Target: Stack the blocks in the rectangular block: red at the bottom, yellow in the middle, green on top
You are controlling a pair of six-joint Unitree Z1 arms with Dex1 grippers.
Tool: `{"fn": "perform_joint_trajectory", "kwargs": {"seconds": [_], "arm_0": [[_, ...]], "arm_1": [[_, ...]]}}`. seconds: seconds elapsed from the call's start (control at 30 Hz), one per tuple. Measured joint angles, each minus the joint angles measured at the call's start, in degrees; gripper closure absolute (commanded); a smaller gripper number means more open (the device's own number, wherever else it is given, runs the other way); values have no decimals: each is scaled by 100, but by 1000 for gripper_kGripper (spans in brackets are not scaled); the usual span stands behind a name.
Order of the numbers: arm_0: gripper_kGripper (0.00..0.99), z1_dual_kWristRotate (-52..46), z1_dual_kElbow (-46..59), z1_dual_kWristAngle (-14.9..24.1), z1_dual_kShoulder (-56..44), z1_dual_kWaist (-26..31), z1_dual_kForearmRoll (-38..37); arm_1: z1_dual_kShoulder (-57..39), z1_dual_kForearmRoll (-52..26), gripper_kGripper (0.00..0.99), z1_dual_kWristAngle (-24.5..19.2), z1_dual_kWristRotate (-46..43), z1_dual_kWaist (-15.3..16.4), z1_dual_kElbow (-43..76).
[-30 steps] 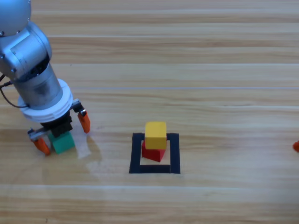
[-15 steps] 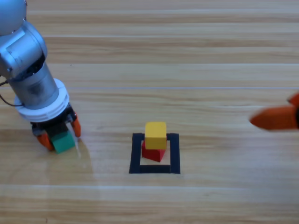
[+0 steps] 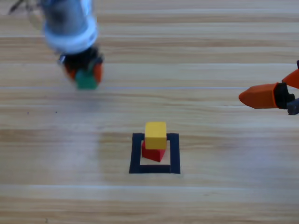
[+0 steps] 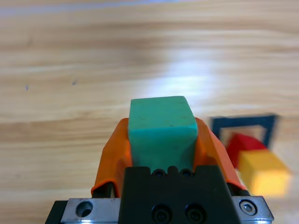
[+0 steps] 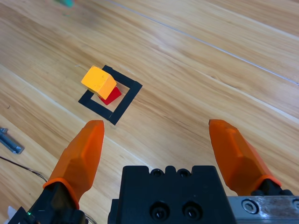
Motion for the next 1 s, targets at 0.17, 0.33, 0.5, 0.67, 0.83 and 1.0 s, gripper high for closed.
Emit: {"fn": "perform_joint_trajectory", "kwargs": {"seconds": [0.17, 0.33, 0.5, 0.67, 0.83, 1.0], "arm_0": [[982, 578, -808, -407, 50, -655, 308], [982, 576, -951, -538, 54, -1173, 414], [982, -125, -964, -494, 54, -1563, 548], [981, -1351, -964, -226, 54, -1894, 759], [981, -2223, -961, -67, 63, -2088, 828], [981, -2354, -961, 23, 197, -2128, 832]], "arm_1": [[0, -15, 5, 0, 5, 0, 63], [0, -43, 5, 0, 5, 0, 143], [0, -49, 5, 0, 5, -1, 145], [0, -113, 5, 0, 4, -1, 161], [0, -117, 5, 0, 4, -1, 163], [0, -118, 5, 0, 4, -1, 170]]}}
